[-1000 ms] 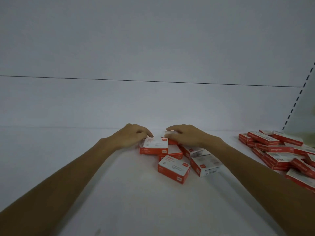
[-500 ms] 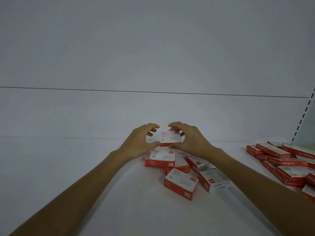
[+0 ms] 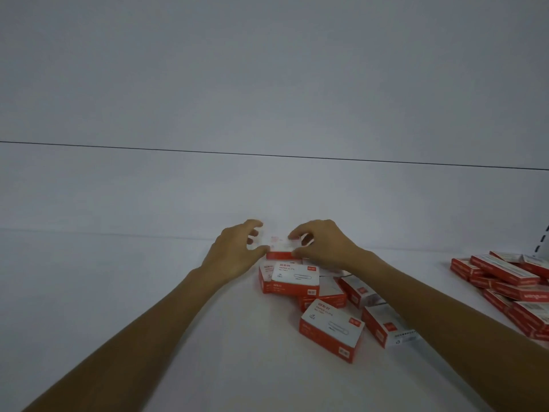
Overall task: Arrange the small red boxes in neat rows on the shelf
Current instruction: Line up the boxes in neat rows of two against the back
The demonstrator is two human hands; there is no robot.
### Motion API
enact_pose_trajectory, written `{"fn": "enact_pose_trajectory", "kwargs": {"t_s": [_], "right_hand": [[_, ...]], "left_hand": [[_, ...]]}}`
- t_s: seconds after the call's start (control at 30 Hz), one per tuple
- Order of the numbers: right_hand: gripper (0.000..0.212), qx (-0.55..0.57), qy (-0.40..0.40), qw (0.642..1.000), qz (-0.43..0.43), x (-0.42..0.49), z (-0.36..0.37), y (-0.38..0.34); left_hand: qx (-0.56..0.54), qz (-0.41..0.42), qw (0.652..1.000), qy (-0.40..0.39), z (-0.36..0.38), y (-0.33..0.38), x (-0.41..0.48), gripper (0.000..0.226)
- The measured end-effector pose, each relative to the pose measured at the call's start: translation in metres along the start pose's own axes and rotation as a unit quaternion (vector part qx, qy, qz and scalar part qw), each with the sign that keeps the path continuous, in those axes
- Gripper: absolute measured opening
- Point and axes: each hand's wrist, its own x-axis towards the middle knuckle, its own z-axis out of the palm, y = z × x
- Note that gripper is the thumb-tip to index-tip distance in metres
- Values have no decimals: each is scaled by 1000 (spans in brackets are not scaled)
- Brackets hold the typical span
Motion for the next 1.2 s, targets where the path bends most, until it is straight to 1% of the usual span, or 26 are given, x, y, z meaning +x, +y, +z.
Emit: {"fn": "enact_pose_trajectory", "kwargs": {"t_s": [0.07,0.13,0.27,0.37,0.4,0.43,0.5,0.57,0.63,0.67,0.73,0.8,0.83,0.9,0.97,1.07,1.2], "right_hand": [[31,11,-14,999,34,6,6,3],[28,17,-9,999,38,12,11,4],[25,-10,9,999,41,23,19,-1],[27,-14,12,998,56,29,19,-4],[28,-25,8,997,66,29,18,-5],[30,-48,0,996,77,28,16,-6],[32,-82,-13,993,89,23,9,-6],[30,-49,-5,996,69,14,-2,-8],[27,3,-2,1000,28,-1,-13,-13],[29,24,-11,1000,12,-10,-17,-17],[45,51,-44,998,-1,-31,-20,-24],[71,19,-90,996,-6,-47,-20,-30],[77,-25,-111,993,-11,-49,-20,-31],[77,-97,-136,986,-23,-50,-21,-30],[71,-98,-140,985,-32,-52,-25,-27],[62,-25,-113,992,-49,-56,-27,-21],[54,69,0,996,-52,-56,-25,-14]], "left_hand": [[24,-1,999,-29,-1,-4,-3,26],[28,2,998,-60,-2,-6,-7,16],[-28,-3,997,-67,-8,-7,-13,21],[-94,8,991,-100,-12,-3,-18,16],[-99,13,988,-116,-13,0,-19,22],[-93,16,987,-133,-13,2,-21,32],[-61,22,985,-157,-9,5,-24,49],[-49,48,985,-158,-7,8,-26,52],[-60,69,985,-148,-7,9,-29,47],[-62,73,985,-143,-7,9,-29,45],[-58,75,987,-128,-4,9,-29,43],[-52,71,989,-119,-2,8,-28,40],[-49,70,989,-119,-1,7,-28,39],[-40,76,989,-123,1,7,-29,40],[-24,88,988,-123,2,6,-30,39],[-25,93,988,-120,2,8,-32,34],[-34,112,987,-112,5,10,-31,45]]}}
